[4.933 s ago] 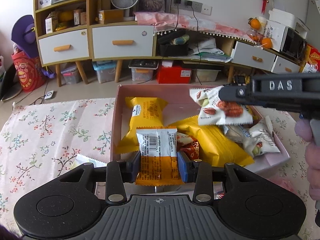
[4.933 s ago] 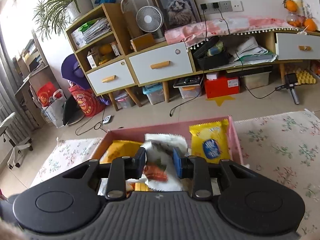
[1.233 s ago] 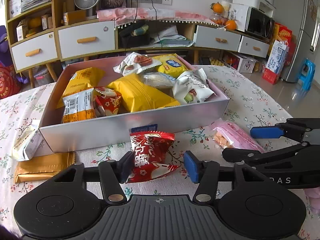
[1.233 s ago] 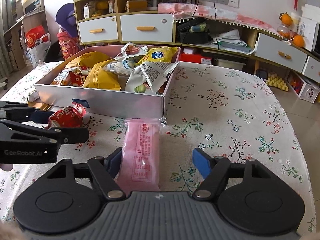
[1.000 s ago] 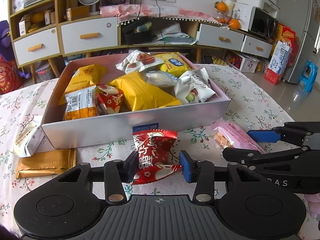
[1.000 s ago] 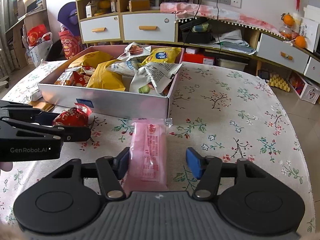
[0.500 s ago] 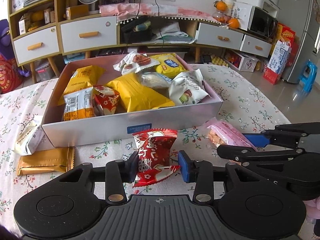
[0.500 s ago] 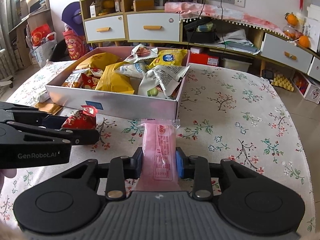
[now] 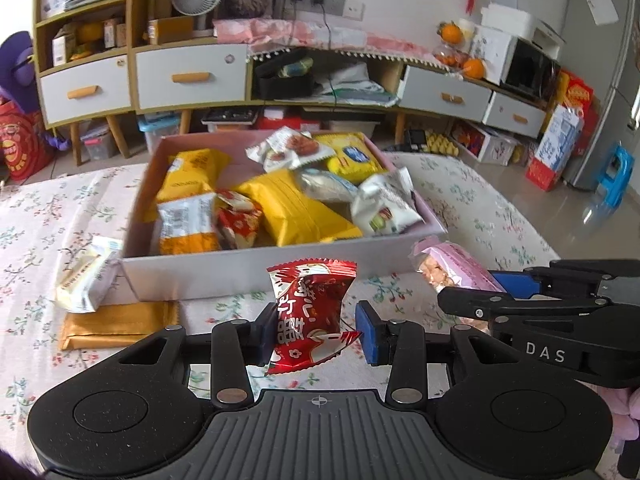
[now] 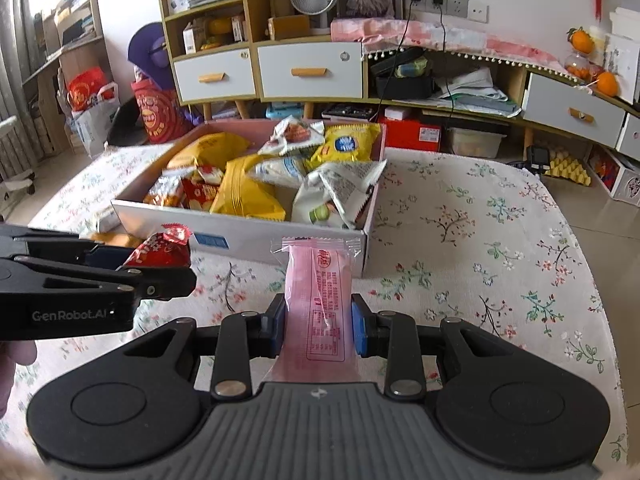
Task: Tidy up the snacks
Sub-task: 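Carry both held snacks over the box and open both tools inside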
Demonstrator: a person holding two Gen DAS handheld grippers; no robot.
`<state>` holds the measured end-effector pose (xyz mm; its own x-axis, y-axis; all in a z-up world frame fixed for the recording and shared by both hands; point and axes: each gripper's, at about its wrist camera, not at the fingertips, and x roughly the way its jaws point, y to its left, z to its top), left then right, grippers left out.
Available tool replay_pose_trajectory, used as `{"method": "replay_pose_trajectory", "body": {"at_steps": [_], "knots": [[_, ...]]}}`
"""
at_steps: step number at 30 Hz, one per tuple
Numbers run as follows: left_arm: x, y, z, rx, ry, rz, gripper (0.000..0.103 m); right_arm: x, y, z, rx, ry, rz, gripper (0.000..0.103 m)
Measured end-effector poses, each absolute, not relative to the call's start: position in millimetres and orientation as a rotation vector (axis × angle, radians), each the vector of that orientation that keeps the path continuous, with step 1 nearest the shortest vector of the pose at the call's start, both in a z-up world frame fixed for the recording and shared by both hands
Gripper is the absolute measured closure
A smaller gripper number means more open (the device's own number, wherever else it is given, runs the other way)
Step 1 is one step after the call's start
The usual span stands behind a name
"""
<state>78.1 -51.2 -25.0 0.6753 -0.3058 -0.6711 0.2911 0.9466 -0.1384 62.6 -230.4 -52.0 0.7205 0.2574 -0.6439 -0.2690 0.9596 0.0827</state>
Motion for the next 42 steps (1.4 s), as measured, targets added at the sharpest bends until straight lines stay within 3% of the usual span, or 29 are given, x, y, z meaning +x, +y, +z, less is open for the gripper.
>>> {"method": "replay_pose_trajectory", "body": {"at_steps": [13, 42], "knots": [[91, -10, -9, -0.115, 0.722, -0.236, 0.065, 74, -218, -31, 0.060, 0.650, 0.312, 0.074], [186, -22, -24, -0.113, 0.649, -0.289, 0.065, 151, -203, -36, 0.146, 0.639, 0.287, 0.074]]}}
